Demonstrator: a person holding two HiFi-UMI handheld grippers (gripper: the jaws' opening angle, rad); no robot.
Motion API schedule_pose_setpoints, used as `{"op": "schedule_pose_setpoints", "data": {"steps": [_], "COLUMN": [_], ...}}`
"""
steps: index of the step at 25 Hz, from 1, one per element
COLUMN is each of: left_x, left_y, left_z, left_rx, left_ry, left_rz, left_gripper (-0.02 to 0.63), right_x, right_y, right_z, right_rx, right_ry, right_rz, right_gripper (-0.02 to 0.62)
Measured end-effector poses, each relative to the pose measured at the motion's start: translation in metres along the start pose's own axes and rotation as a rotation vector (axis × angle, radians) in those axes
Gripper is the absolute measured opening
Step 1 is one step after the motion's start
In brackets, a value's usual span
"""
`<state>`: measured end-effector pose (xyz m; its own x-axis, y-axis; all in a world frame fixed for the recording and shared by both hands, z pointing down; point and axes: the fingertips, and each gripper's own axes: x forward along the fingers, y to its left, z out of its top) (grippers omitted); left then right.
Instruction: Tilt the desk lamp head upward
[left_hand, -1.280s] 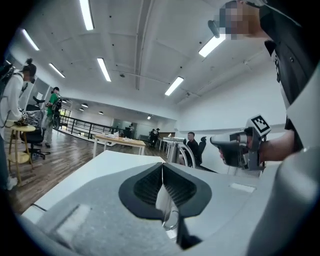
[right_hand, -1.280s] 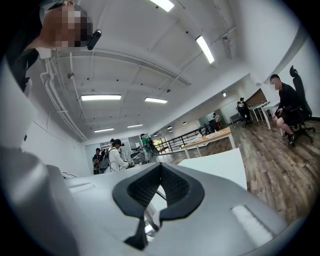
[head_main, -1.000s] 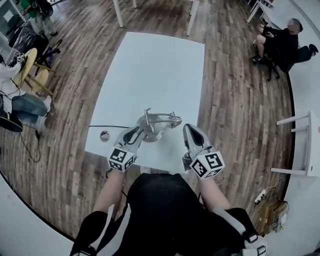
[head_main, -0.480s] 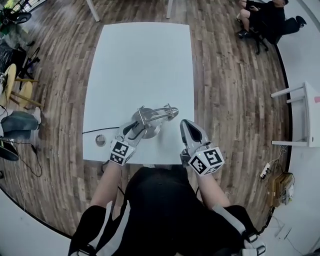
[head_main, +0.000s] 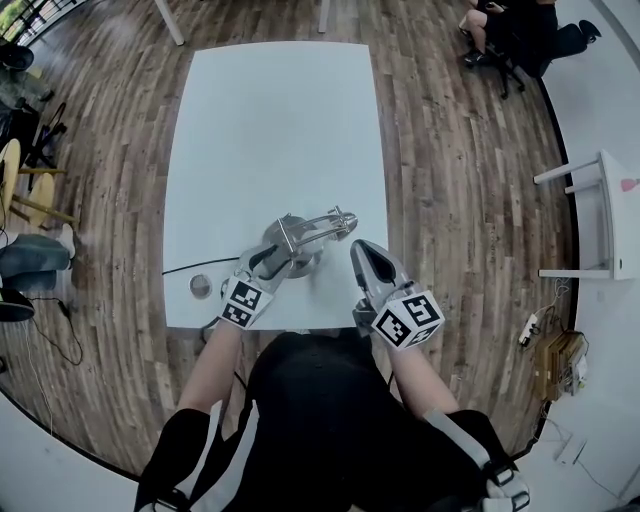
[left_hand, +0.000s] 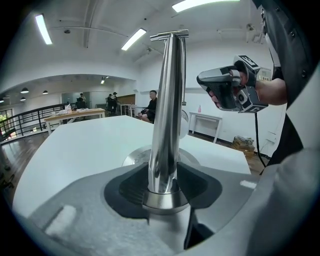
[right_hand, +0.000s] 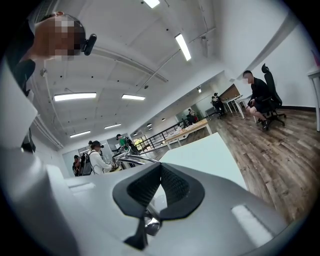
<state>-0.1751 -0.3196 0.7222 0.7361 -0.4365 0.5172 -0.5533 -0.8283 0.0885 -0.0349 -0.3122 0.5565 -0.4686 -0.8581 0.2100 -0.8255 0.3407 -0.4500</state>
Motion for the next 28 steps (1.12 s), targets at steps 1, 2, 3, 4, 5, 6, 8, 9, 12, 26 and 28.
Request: {"op": "schedule_pose_setpoints", "data": {"steps": [1,2,3,4,5,6,8,9,12,26,28], "left_x": [0.001,0.002,0.003,0.004,0.004,0.004,0.004,0.004,0.006,0.007,0.007], "left_y": [-0.001,-0.002,-0.003,-0.004,-0.004,-0.004,-0.005,-0.006,-0.006,-0.007,-0.007], "left_z": [-0.002,-0.003,-0.005,-0.006,-0.007,-0.007,-0.007,-0.007,-0.008,-0.008,-0.007], "left_rx": [0.003,0.007,0.013,0.019,0.024,0.027,0.035,0.039,0.039,0.042,0.042], "left_ry": [0.007,0.016,0.024,0.031,0.035,0.037,0.039,0.041,0.045,0.044,0.041], "left_rz": [-0.007,-0.015,-0.022,-0.027,-0.030,-0.030,-0.031,-0.032,-0.034,-0.025,-0.024], "left_gripper": [0.184,0.184,0.184,0.184,0.183,0.183,0.183,0.183,0.183,0.178,0.178], "right_x": [0.001,0.001,0.002,0.002,0.002,0.003,0.004,0.005,0.013,0.048,0.050], "right_y": [0.001,0.001,0.001,0.001,0.003,0.004,0.007,0.008,0.010,-0.005,-0.009], "right_z": [0.000,-0.001,-0.002,-0.003,-0.003,-0.002,-0.001,-0.001,-0.005,-0.030,-0.032], "right_rx": [0.004,0.010,0.020,0.036,0.059,0.091,0.168,0.211,0.420,1.113,1.139], "right_ry": [0.000,0.000,0.001,0.001,0.000,-0.002,-0.003,0.001,0.012,-0.002,-0.012], "right_rz": [0.000,0.001,0.005,0.013,0.023,0.035,0.062,0.078,0.146,0.218,0.206], "right_gripper": [0.006,0.006,0.006,0.008,0.017,0.025,0.056,0.079,0.141,0.207,0.212]}}
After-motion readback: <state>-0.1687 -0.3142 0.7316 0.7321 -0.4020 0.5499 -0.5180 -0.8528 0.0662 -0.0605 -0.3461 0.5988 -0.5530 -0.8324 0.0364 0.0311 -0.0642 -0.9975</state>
